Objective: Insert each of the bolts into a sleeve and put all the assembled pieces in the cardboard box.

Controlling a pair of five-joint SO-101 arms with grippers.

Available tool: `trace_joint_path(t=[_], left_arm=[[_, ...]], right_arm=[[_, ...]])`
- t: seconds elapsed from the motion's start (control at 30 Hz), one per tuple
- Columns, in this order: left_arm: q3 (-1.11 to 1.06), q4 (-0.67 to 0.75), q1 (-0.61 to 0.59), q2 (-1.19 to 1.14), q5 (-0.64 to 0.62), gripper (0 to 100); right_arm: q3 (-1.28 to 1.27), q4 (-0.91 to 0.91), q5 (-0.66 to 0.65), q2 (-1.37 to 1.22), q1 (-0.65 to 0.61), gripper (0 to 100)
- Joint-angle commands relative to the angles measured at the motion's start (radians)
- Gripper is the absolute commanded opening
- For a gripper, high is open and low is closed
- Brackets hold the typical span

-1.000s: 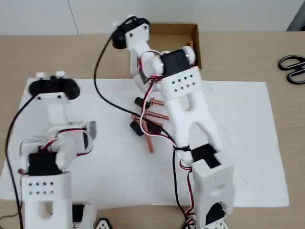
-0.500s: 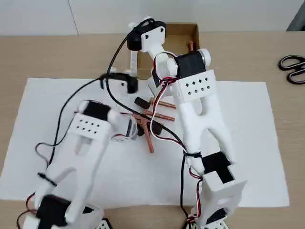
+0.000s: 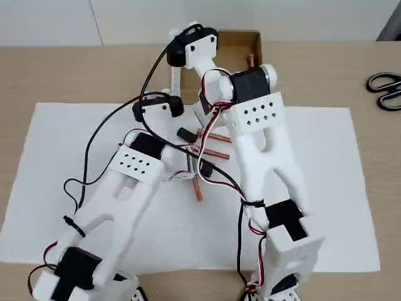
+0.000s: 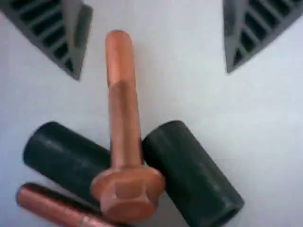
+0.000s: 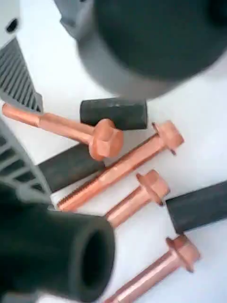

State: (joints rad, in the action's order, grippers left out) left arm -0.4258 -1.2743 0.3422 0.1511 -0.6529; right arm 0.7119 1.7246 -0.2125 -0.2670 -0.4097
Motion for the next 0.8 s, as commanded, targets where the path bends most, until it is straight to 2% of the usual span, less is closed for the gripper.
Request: trace_joint_path(t=[0.0,0.2,0.77], left_arm=[[0.031,0.071,0.006,0.002,-0.115,19],[-0.062,0.210,0.060,0.002,-0.233,19],[-0.213,0.367,0.075,0.002,-0.235,19]], right_arm=[[0.000,-0.002,0.009,0.070,0.005,0.4],[-0.005,-0.002,0.011,0.070,0.005,0.4],[-0.005,-0.004,0.037,0.070,0.005,0.4]])
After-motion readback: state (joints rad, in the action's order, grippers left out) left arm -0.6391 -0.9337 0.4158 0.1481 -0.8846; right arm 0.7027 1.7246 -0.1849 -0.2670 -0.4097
